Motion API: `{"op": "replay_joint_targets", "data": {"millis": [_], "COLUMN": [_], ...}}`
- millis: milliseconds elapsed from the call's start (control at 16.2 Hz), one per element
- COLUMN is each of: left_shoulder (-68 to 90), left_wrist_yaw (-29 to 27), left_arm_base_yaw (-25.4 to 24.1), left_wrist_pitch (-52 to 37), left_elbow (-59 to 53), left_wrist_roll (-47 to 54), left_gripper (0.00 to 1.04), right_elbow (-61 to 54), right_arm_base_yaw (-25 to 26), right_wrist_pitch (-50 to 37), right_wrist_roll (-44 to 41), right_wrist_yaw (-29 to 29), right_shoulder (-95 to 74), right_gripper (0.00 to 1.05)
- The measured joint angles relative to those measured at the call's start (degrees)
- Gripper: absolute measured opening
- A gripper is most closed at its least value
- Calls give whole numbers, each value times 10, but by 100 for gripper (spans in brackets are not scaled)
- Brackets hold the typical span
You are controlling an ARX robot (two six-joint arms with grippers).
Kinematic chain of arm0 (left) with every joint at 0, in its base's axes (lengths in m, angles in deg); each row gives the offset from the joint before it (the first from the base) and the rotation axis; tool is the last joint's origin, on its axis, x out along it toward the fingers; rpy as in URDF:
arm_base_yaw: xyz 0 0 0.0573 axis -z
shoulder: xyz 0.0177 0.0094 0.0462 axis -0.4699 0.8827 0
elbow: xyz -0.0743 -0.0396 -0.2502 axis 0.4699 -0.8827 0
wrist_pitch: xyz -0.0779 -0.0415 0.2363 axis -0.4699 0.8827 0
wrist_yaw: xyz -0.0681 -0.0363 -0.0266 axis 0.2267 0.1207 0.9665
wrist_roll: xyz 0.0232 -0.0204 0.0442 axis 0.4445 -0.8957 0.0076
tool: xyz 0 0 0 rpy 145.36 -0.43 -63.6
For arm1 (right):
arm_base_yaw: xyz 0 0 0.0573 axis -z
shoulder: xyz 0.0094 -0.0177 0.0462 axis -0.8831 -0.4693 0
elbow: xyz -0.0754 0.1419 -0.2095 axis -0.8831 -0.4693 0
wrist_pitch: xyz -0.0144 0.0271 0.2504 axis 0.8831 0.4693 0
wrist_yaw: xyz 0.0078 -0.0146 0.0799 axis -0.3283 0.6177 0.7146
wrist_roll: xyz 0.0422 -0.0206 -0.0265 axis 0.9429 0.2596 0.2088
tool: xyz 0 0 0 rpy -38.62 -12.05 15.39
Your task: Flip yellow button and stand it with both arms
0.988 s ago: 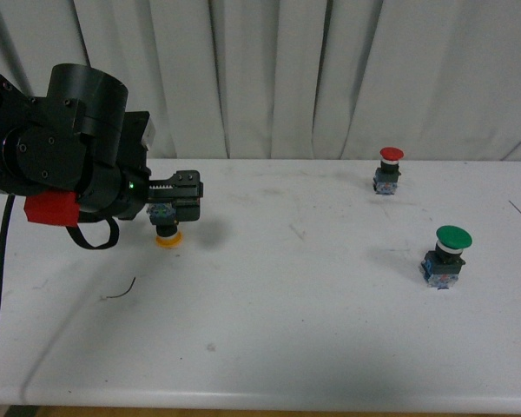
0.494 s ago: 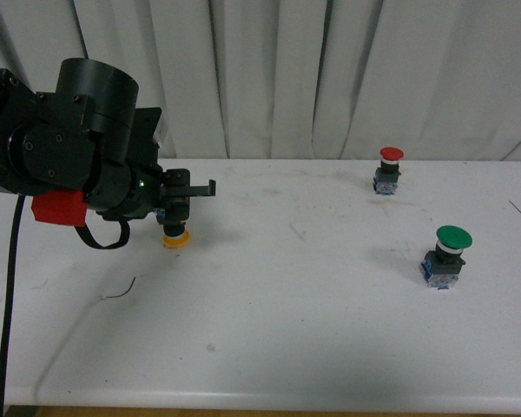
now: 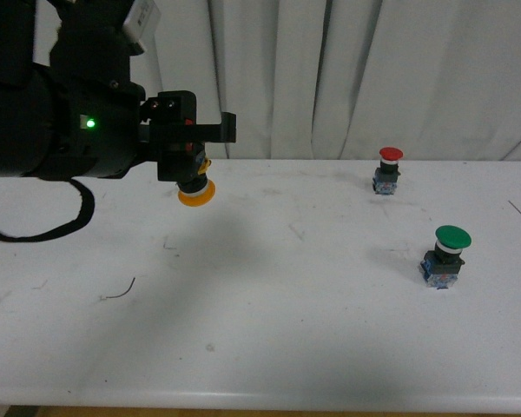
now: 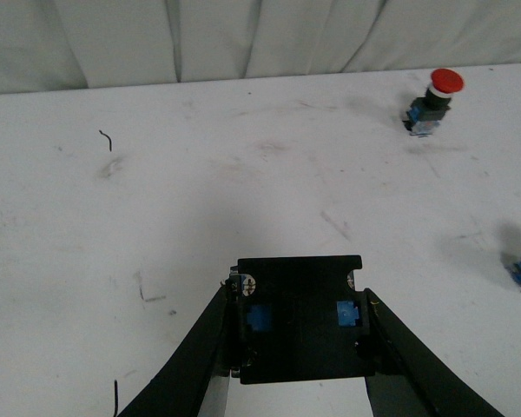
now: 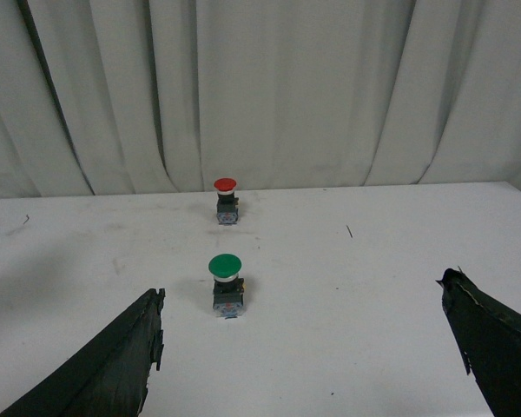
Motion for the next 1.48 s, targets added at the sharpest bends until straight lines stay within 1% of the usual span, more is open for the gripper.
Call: {"op": "replay_joint_targets", "data": {"millis": [124, 309, 556, 803, 865, 926, 1050, 1359, 1482], "left_shoulder": [-61, -124, -155, -163, -163, -163, -158, -118, -97], "left_wrist_yaw": [-12, -11, 52, 142, 167, 179, 210, 235, 235], "left_arm_base_yaw": [18, 41, 51, 47, 45, 45, 45, 42, 37], "left_wrist_pitch": [-14, -34, -94, -205, -247, -271, -353, -481, -506], "left_elbow": [-56, -119, -158, -199, -211, -217, -233, -244, -244], "left_wrist_roll": [-15, -58, -129, -234, -271, -292, -360, -455, -487], "left_gripper": [36, 36, 36, 36, 36, 36, 36, 36, 36], "right_elbow": [0, 0, 0, 0, 0, 0, 0, 0, 0], "right_arm_base_yaw": [0, 0, 0, 0, 0, 0, 0, 0, 0], "right_wrist_pitch": [0, 0, 0, 0, 0, 0, 0, 0, 0], "right_wrist_roll": [0, 0, 0, 0, 0, 0, 0, 0, 0], "right_wrist_yaw": [0, 0, 0, 0, 0, 0, 0, 0, 0], "right_shoulder": [0, 0, 0, 0, 0, 0, 0, 0, 0], "right_gripper": [98, 98, 98, 98, 98, 98, 98, 98, 98]}}
